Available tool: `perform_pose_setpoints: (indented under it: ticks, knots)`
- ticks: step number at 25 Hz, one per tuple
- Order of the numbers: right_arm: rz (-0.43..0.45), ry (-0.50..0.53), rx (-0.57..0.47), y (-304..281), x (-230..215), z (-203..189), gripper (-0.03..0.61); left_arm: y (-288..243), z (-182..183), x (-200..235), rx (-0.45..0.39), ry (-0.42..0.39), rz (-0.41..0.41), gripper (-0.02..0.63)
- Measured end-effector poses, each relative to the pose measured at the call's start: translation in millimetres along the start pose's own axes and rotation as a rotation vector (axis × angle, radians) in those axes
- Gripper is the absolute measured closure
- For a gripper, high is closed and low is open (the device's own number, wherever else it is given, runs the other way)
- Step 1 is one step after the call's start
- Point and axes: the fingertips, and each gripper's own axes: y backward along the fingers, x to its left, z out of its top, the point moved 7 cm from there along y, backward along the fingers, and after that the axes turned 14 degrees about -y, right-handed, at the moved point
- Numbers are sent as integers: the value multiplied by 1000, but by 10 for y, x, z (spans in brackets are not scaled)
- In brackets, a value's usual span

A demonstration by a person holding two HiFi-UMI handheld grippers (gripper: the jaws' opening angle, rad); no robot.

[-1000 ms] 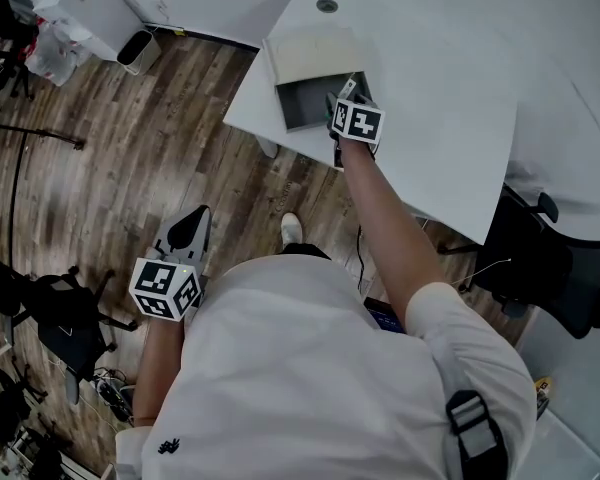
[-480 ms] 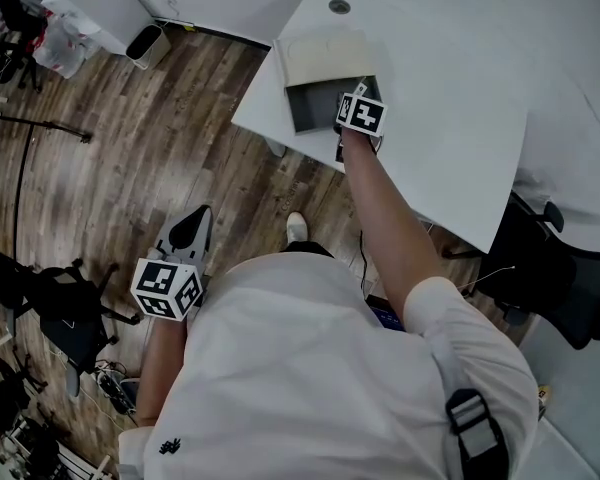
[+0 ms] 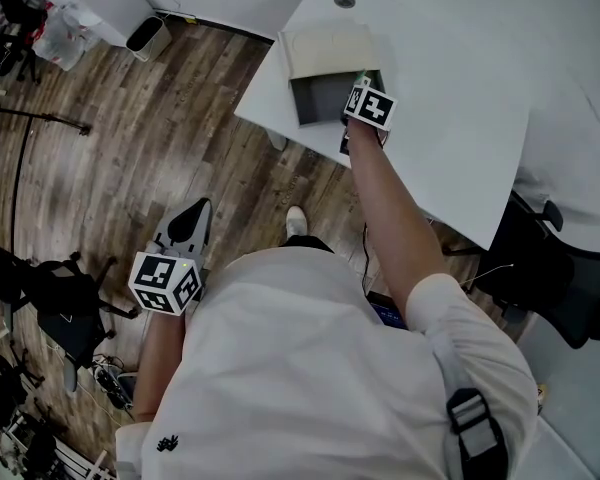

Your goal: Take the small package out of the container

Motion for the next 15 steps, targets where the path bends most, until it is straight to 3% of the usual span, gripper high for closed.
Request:
perform_pose_setpoints:
  ticks: [7, 15]
  knots:
    - [20, -30, -65, 169, 10, 71, 474, 78, -50, 12, -7, -6, -7, 606]
    - [68, 11, -153, 494, 111, 133, 479, 203, -103, 33, -32, -23, -25, 606]
